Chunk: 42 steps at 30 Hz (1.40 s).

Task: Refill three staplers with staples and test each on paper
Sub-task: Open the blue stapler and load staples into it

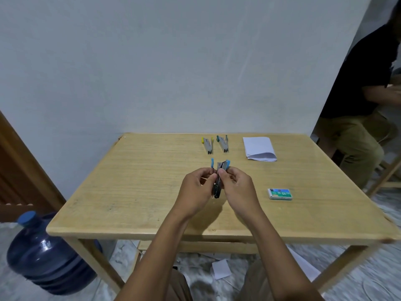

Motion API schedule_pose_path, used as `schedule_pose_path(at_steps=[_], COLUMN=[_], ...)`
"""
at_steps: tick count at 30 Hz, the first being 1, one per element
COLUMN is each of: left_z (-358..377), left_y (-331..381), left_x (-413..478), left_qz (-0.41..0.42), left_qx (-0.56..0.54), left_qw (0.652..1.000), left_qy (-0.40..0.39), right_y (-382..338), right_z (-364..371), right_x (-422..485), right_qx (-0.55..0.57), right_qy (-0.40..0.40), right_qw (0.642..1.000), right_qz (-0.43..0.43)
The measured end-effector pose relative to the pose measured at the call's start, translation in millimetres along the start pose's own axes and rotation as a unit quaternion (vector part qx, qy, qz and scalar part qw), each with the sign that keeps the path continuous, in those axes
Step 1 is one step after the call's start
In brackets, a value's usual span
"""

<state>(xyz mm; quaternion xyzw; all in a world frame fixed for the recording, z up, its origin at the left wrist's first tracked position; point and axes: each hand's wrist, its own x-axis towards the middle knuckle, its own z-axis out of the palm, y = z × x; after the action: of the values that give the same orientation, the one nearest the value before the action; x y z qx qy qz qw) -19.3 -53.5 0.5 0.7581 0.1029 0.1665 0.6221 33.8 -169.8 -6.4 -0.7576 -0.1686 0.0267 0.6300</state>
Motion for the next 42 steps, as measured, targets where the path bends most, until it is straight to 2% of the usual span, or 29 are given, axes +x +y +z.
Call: schedule_pose_path(at_steps=[4, 8, 11, 16, 20, 24, 28, 33, 35, 39, 42], left_z=[-11, -18, -21, -27, -25, -26, -25, -16, -15, -13, -11], left_y=[4, 12, 12, 4, -5, -12, -21, -21, -21, -18, -12], left_x=[1, 1, 1, 3, 6, 9, 16, 21, 20, 20, 20], left_qz=[-0.014, -0.013, -0.012, -0.052, -0.057, -0.084, -0.130, -0.167, -0.172, -0.170, -0.173], left_qx=[-0.005, -0.022, -0.046, -0.130, -0.156, -0.244, -0.329, -0.440, -0.452, -0.450, -0.446], left_qw=[0.999, 0.996, 0.994, 0.989, 0.986, 0.965, 0.927, 0.859, 0.851, 0.856, 0.863], left_qy=[-0.037, -0.091, -0.099, -0.045, -0.010, 0.042, 0.123, 0.200, 0.205, 0.186, 0.159], right_y=[-4, -10, -12, -7, -10, -8, -5, 2, 3, -4, -13], right_z=[-7, -10, -10, -10, -6, -6, -9, -7, -8, -10, -14], right_x=[4, 4, 3, 0, -1, -3, -15, -33, -36, -37, -30], right_qx=[0.040, 0.009, -0.012, 0.002, 0.037, 0.101, 0.129, 0.035, 0.015, -0.017, -0.061], right_qy=[-0.061, -0.071, -0.068, 0.015, 0.034, 0.029, -0.041, -0.202, -0.240, -0.316, -0.331], right_qw=[0.997, 0.997, 0.997, 0.999, 0.998, 0.994, 0.991, 0.974, 0.964, 0.942, 0.935], right_qz=[0.008, -0.021, -0.035, -0.029, -0.044, -0.028, 0.010, 0.096, 0.116, 0.113, 0.111])
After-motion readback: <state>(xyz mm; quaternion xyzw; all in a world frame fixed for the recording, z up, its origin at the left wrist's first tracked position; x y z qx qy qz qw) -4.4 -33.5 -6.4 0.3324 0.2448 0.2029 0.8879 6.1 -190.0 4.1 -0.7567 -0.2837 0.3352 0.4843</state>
